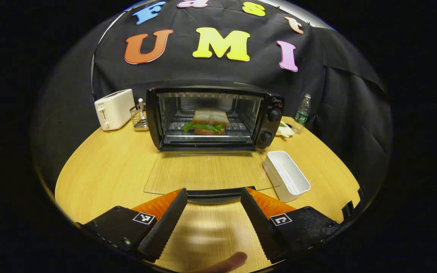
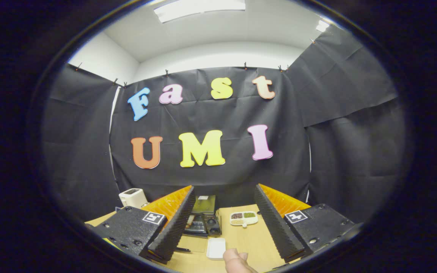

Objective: Open the electric oven with the left hand, put the food in, and close the electric oven.

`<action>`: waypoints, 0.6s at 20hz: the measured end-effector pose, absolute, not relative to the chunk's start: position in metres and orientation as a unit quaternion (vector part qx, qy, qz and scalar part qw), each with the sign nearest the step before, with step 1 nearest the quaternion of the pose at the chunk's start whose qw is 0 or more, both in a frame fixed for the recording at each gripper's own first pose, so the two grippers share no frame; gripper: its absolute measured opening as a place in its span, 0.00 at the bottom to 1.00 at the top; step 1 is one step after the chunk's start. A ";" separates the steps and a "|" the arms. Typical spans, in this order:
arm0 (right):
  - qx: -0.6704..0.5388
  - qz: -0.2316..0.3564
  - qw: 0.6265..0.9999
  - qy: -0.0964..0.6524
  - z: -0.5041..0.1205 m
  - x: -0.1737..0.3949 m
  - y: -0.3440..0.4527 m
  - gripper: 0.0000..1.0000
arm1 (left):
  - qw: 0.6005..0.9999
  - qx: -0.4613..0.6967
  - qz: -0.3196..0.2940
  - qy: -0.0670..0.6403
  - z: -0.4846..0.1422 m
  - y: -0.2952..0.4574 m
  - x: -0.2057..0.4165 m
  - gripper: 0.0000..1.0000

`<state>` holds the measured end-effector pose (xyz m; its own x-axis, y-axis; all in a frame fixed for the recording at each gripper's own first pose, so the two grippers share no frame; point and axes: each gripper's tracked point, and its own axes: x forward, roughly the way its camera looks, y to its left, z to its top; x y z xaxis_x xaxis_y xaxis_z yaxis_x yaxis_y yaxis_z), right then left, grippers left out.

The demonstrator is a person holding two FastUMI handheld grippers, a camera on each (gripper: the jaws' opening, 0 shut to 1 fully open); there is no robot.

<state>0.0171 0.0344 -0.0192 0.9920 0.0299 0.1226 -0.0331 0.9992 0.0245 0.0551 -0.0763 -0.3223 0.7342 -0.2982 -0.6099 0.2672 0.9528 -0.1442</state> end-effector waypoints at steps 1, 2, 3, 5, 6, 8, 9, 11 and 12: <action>0.013 0.010 0.997 -0.069 -0.013 0.015 0.025 1.00 | 0.928 -0.020 -0.154 0.339 -0.330 -0.083 0.054 0.94; 0.015 -0.001 0.997 -0.076 -0.008 0.013 0.014 0.99 | 0.924 -0.019 -0.157 0.348 -0.337 -0.089 0.051 0.94; 0.019 -0.013 0.996 -0.083 -0.004 0.012 0.003 0.99 | 0.920 -0.019 -0.160 0.356 -0.344 -0.095 0.052 0.94; 0.023 -0.024 0.995 -0.090 0.042 0.016 -0.006 0.99 | 0.916 -0.015 -0.159 0.369 -0.355 -0.104 0.053 0.94; 0.023 -0.027 0.995 -0.089 0.040 0.017 -0.012 1.00 | 0.914 -0.014 -0.157 0.374 -0.359 -0.107 0.053 0.94; 0.030 -0.026 0.996 -0.081 0.034 0.020 -0.019 1.00 | 0.912 -0.009 -0.151 0.381 -0.367 -0.109 0.056 0.94; 0.033 -0.024 0.996 -0.074 0.030 0.024 -0.022 0.99 | 0.912 -0.006 -0.147 0.384 -0.369 -0.110 0.058 0.94; 0.039 -0.027 0.997 -0.063 0.022 0.031 -0.031 0.99 | 0.912 0.000 -0.144 0.383 -0.369 -0.112 0.062 0.94; 0.043 -0.027 0.997 -0.059 0.020 0.023 -0.029 0.99 | 0.912 0.000 -0.142 0.385 -0.368 -0.112 0.063 0.94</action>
